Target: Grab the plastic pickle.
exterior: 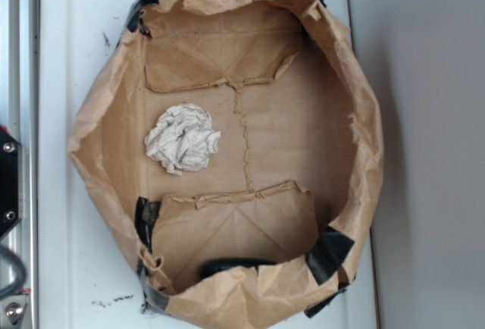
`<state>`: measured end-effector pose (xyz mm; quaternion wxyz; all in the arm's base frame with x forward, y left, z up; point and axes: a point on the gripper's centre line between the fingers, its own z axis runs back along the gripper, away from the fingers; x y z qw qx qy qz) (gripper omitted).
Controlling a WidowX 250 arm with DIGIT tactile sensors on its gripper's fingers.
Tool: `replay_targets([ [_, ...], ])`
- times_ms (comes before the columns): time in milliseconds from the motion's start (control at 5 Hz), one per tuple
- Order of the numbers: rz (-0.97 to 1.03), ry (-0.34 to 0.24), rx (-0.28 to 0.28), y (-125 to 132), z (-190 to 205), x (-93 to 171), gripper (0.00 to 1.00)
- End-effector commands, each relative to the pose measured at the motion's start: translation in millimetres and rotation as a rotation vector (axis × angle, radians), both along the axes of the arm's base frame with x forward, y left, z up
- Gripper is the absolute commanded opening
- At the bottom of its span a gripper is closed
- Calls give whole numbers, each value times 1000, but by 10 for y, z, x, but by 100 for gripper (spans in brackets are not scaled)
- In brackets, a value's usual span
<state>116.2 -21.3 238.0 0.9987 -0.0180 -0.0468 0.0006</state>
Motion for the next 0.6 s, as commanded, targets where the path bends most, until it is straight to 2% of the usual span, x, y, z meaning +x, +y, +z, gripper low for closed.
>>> replay_targets([
  [0,0,0,0,0,0,0,100],
  [200,3,-103,30,19,23,500,100],
  [400,36,-98,68,76,-68,927,100],
])
